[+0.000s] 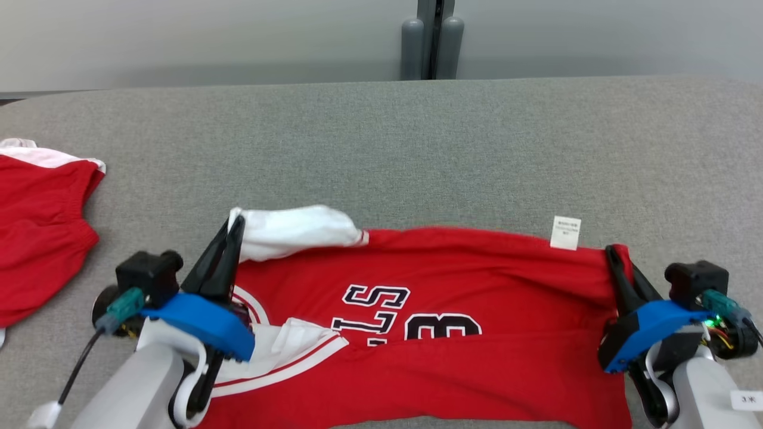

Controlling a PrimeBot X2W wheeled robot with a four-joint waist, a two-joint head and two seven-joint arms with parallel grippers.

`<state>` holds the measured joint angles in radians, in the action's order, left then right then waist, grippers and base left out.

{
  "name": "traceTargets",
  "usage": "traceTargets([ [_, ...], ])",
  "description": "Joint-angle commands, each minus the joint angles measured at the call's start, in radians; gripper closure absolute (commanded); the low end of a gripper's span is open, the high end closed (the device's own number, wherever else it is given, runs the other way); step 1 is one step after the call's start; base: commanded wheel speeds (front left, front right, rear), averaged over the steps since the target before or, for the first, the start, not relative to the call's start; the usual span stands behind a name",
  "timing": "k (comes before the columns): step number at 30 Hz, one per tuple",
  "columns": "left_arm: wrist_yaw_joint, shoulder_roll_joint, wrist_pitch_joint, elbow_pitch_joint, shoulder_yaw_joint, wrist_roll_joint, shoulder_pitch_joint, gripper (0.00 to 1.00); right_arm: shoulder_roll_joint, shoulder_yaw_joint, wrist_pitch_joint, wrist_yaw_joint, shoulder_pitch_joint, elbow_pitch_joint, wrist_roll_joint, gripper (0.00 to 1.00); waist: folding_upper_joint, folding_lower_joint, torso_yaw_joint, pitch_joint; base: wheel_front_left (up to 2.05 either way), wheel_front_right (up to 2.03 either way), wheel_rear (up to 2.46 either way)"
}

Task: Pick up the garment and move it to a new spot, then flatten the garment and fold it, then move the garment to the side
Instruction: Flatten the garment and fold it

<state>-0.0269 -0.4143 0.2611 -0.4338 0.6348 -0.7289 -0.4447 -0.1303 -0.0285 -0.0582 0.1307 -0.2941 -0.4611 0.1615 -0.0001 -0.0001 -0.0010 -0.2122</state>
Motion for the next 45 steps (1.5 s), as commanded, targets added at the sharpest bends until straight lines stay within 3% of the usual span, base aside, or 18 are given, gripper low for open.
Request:
traceTargets([
  [1, 0.012, -0.008, 0.003, 0.023, -0.008, -0.008, 0.023, 1.0, -0.009, -0.006, -0.011, 0.0, 0.02, 0.01, 0.004, 1.0, 0.0001, 0.0001, 0.001, 0.004, 0.0, 0.0, 0.0],
  [11, 0.08, -0.058, 0.002, 0.178, -0.021, -0.026, 0.213, 1.0, -0.02, 0.002, -0.069, 0.0, 0.109, 0.044, 0.021, 1.0, 0.0001, 0.0001, 0.013, 0.028, 0.0, 0.0, 0.0],
  [19, 0.116, -0.071, 0.003, 0.22, -0.025, -0.044, 0.308, 1.0, -0.021, 0.013, -0.103, 0.0, 0.175, 0.06, 0.046, 1.0, 0.0001, 0.0001, 0.015, 0.047, 0.0, 0.0, 0.0],
  [20, 0.125, -0.069, 0.003, 0.221, -0.031, -0.045, 0.318, 1.0, -0.02, 0.013, -0.109, 0.0, 0.185, 0.062, 0.049, 0.3, 0.0001, 0.0001, 0.014, 0.051, 0.0, 0.0, 0.0],
  [21, 0.132, -0.064, 0.003, 0.225, -0.035, -0.047, 0.327, 0.5, -0.015, 0.015, -0.115, 0.0, 0.193, 0.065, 0.057, 0.0, 0.0001, 0.0001, 0.014, 0.056, 0.0, 0.0, 0.0],
  [22, 0.137, -0.061, 0.004, 0.23, -0.042, -0.045, 0.336, 0.0, -0.013, 0.016, -0.125, 0.0, 0.2, 0.072, 0.062, 0.0, 0.0001, 0.0001, 0.013, 0.06, 0.0, 0.0, 0.0],
  [27, 0.152, -0.035, 0.005, 0.274, -0.113, 0.0, 0.384, 0.0, -0.02, 0.013, -0.166, 0.0, 0.238, 0.113, 0.085, 0.0, 0.0001, 0.0001, 0.013, 0.082, 0.0, 0.0, 0.0],
  [32, 0.155, 0.025, 0.005, 0.347, -0.263, 0.118, 0.441, 0.0, -0.024, -0.008, -0.161, 0.0, 0.241, 0.144, 0.083, 0.0, 0.0001, 0.0001, 0.013, 0.089, 0.0, 0.0, 0.0],
  [39, 0.125, 0.158, 0.005, 0.42, -0.471, 0.304, 0.497, 0.0, -0.002, -0.052, -0.054, 0.0, 0.232, 0.089, 0.063, 0.0, 0.0001, 0.0001, 0.03, 0.09, 0.0, 0.0, 0.0],
  [45, 0.083, 0.231, 0.005, 0.412, -0.574, 0.442, 0.527, 0.0, 0.028, -0.063, 0.012, 0.0, 0.251, 0.035, 0.047, 0.0, 0.0001, 0.0001, 0.039, 0.085, 0.0, 0.0, 0.0],
])
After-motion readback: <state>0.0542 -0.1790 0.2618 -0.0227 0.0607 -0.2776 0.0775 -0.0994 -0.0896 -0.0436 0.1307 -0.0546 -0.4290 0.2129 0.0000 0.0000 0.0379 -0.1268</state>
